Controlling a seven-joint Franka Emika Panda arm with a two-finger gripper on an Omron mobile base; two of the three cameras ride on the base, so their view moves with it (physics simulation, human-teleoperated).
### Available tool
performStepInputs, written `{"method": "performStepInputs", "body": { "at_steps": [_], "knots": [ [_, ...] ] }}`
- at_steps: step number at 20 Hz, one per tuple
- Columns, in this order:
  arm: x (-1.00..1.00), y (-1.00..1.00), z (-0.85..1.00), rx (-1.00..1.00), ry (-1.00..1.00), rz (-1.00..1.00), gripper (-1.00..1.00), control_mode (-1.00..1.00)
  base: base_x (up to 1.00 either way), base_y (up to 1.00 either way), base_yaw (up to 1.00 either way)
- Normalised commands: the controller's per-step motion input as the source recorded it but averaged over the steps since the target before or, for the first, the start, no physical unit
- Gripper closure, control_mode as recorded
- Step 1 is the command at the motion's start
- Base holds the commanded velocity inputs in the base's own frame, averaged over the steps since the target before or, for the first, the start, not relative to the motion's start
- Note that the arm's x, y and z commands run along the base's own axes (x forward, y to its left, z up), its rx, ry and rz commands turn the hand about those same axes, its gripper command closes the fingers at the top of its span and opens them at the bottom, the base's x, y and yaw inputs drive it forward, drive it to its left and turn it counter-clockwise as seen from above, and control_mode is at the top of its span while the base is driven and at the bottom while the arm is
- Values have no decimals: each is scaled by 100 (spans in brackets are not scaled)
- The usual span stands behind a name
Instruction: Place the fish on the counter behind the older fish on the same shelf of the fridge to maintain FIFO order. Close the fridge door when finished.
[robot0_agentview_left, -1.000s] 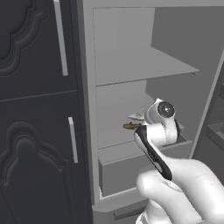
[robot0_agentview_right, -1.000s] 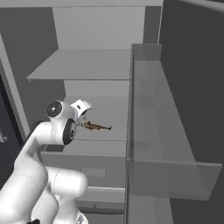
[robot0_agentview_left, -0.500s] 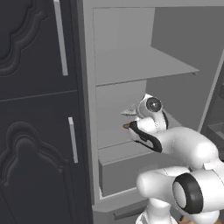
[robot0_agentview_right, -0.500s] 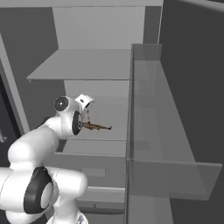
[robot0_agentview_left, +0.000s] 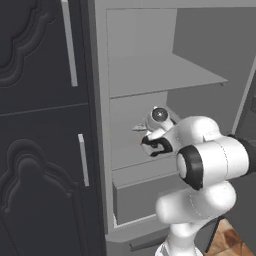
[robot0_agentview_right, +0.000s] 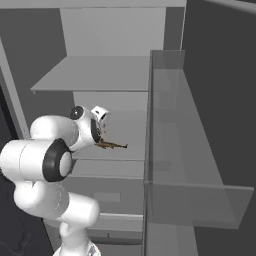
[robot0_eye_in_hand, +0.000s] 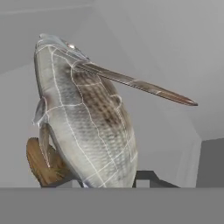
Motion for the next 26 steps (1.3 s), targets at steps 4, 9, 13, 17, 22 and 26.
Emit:
{"method": "performStepInputs", "body": {
  "at_steps": [4, 9, 13, 17, 22, 26],
  "knots": [
    [53, -3, -25, 0, 0, 2, 100, -100, 0, 0, 0],
    [62, -1, -2, 0, 0, 5, 100, -100, 0, 0, 0],
    [74, 0, -12, 0, 0, 6, 100, -100, 0, 0, 0],
    [77, 0, -18, 0, 0, 3, 100, -100, 0, 0, 0],
    [80, 0, -4, 0, 0, 0, 100, -100, 0, 0, 0],
    [79, 0, -20, 0, 0, 0, 100, -100, 0, 0, 0]
  ]
}}
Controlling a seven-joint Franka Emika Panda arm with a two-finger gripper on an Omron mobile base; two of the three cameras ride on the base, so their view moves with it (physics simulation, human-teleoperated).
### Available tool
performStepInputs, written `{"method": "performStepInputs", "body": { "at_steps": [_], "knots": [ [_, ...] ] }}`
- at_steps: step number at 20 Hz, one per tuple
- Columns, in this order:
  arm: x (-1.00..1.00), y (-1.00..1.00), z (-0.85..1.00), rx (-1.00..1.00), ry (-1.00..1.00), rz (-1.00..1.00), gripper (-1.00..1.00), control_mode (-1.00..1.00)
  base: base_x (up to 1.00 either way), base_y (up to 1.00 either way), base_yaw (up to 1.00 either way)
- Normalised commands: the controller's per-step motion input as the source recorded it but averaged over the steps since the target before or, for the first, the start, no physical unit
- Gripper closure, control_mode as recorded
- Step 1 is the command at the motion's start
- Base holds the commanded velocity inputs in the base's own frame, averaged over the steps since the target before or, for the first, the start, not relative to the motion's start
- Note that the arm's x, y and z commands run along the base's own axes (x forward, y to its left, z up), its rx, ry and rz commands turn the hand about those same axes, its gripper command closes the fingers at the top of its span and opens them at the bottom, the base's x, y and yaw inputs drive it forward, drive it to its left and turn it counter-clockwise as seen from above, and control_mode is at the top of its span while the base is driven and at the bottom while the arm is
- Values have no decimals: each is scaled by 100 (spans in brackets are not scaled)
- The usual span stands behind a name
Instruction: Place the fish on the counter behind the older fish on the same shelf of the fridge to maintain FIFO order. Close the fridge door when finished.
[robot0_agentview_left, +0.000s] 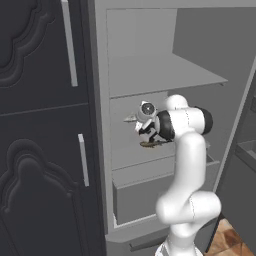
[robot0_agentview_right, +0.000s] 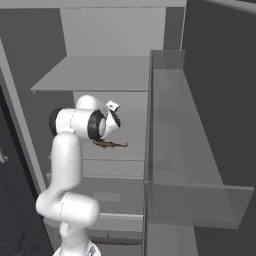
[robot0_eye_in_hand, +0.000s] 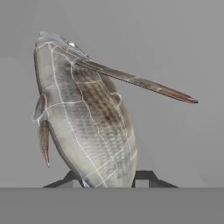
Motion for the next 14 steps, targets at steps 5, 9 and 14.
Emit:
{"method": "performStepInputs", "body": {
  "at_steps": [5, 9, 14],
  "knots": [
    [72, 1, -36, 0, 0, 0, 100, -100, 0, 0, 0],
    [51, 0, -37, 0, 0, 0, -100, -100, 0, 0, 0],
    [-13, 0, -35, -1, -1, 0, -100, -100, 0, 0, 0]
  ]
}}
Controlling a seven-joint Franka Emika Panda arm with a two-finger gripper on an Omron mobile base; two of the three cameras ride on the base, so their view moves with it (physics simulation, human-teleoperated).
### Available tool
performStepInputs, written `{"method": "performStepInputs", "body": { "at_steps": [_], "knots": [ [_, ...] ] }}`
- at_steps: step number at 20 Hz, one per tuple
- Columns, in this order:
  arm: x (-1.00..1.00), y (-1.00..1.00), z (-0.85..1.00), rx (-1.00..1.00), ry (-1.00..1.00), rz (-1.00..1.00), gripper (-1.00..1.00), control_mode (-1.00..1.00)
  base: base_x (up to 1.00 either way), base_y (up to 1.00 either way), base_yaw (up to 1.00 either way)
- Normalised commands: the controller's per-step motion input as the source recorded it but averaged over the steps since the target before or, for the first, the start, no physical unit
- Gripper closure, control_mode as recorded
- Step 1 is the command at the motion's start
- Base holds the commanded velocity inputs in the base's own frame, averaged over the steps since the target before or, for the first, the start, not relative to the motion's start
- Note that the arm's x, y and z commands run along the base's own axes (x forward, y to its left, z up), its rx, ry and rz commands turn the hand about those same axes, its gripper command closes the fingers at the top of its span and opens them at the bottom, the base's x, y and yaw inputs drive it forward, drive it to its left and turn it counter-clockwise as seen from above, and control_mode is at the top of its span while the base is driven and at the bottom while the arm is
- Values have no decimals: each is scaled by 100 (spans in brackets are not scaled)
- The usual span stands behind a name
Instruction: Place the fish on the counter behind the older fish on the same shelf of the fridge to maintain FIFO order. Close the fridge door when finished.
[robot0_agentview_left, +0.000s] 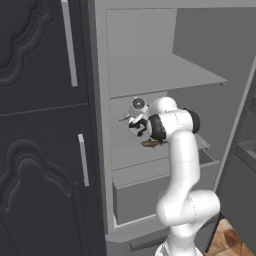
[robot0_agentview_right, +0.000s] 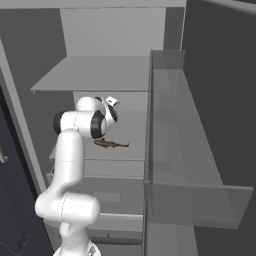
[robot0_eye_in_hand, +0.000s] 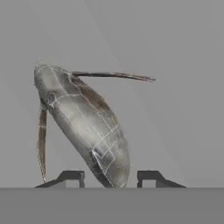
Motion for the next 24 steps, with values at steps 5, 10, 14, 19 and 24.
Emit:
{"method": "performStepInputs", "body": {
  "at_steps": [5, 10, 14, 19, 24],
  "knots": [
    [-59, 0, -25, 0, -1, 0, -100, -100, 0, 0, 0],
    [-87, 0, 0, 2, -8, 0, -100, -100, 0, 0, 0],
    [-64, 1, 41, 1, -12, 0, -100, -100, 0, 0, 0],
    [-55, 9, 48, 0, -5, 0, -100, -100, 0, 0, 0],
    [-55, 17, 25, 3, 0, 0, -100, -100, 0, 0, 0]
  ]
}}
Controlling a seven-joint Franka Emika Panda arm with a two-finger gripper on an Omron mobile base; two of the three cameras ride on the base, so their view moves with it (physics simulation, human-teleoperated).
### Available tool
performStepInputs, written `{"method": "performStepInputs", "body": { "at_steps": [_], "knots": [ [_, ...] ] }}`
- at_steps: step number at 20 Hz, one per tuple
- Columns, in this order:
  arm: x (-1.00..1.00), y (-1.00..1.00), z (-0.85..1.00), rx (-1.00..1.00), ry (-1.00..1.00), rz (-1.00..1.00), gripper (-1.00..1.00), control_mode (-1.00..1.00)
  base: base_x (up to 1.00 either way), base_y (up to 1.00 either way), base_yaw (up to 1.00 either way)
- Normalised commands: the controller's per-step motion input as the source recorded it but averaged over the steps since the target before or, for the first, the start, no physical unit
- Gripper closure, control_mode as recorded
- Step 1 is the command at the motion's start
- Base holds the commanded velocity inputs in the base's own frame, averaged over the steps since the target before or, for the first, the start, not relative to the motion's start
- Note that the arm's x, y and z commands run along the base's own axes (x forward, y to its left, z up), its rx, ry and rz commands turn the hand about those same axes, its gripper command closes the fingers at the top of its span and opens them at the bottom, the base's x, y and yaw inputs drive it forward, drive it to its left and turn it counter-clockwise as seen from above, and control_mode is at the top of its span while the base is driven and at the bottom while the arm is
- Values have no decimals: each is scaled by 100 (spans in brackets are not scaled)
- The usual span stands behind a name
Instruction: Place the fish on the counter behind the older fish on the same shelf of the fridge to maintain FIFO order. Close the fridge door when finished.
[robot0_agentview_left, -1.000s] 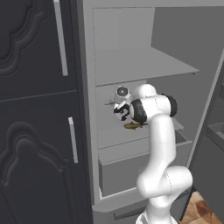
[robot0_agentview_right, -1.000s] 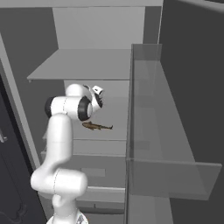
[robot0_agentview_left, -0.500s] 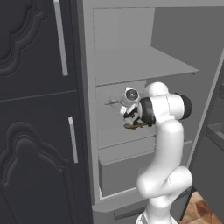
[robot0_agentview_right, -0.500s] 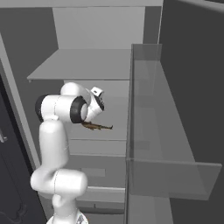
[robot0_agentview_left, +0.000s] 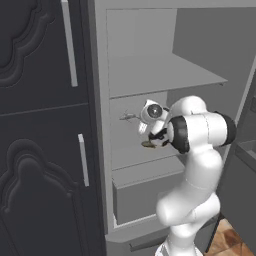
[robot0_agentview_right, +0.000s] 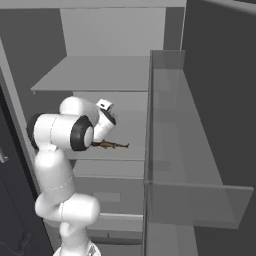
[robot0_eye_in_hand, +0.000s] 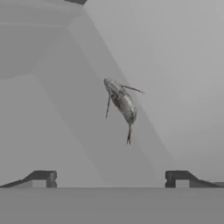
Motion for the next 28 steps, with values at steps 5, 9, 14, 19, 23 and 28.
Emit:
{"method": "performStepInputs", "body": {
  "at_steps": [5, 9, 14, 19, 23, 28],
  "knots": [
    [-63, 11, 57, 6, 0, -3, -100, -100, 0, 0, 0],
    [-58, 9, 88, 4, 0, -5, -100, -100, 0, 0, 0],
    [-50, 11, 78, 4, 0, -5, -100, -100, 0, 0, 0],
    [-63, 9, 60, 6, 0, -6, -100, -100, 0, 0, 0],
    [-62, 0, 74, 9, 2, -8, -100, -100, 0, 0, 0],
    [-62, 0, 75, 13, 12, -9, -100, -100, 0, 0, 0]
  ]
}}
